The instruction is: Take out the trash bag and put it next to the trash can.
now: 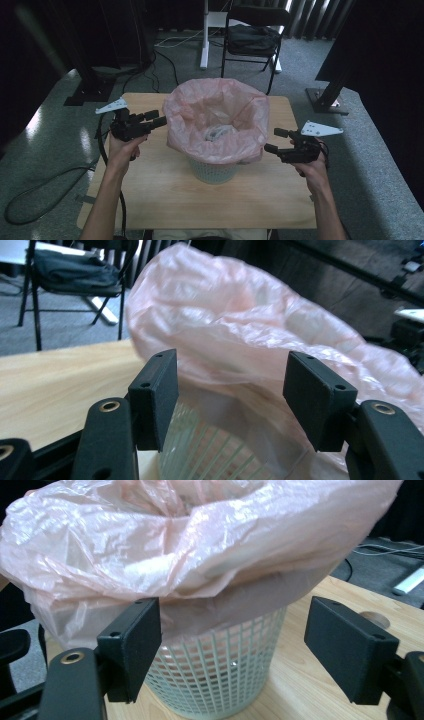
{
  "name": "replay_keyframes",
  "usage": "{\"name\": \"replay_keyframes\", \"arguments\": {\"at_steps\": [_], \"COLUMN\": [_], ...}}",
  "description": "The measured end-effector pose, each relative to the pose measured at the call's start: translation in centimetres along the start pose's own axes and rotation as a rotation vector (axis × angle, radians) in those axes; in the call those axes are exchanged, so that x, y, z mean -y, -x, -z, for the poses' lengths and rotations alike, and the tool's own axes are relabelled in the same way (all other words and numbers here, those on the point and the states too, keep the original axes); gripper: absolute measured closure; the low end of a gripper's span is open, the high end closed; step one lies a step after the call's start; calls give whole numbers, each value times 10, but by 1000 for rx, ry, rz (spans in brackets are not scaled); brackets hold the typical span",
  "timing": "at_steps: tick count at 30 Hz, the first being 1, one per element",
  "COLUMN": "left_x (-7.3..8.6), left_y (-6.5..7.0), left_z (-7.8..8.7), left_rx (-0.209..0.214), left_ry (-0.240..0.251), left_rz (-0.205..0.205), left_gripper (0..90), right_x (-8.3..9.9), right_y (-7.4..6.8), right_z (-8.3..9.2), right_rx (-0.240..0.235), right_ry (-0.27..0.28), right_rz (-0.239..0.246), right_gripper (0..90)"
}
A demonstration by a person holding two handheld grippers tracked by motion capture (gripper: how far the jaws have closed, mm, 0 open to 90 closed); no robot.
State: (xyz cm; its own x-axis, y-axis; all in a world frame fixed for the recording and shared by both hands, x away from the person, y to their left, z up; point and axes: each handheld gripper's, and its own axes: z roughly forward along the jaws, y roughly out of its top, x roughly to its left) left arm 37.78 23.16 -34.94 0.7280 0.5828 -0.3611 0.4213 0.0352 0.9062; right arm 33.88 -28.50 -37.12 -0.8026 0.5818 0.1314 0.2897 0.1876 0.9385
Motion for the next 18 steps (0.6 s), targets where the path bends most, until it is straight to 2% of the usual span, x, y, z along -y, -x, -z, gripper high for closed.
{"name": "replay_keyframes", "arguments": {"at_steps": [7,10,13,15,18], "left_x": [-16,-22,-24,-27,-28], "left_y": [6,8,8,6,6], "left_z": [-9,-14,-17,-19,-22], "left_rx": [53,71,63,42,27], "left_ry": [11,0,0,-5,-20], "left_rz": [3,5,3,9,9], "left_gripper": [384,378,375,363,351], "right_x": [-6,-6,-5,2,12], "right_y": [-2,-3,-3,-2,0], "right_z": [-3,-4,-3,-3,-5], "right_rx": [-36,-47,-50,-11,10], "right_ry": [4,5,-1,-32,-65], "right_rz": [7,13,18,29,23], "right_gripper": [243,261,265,264,253]}}
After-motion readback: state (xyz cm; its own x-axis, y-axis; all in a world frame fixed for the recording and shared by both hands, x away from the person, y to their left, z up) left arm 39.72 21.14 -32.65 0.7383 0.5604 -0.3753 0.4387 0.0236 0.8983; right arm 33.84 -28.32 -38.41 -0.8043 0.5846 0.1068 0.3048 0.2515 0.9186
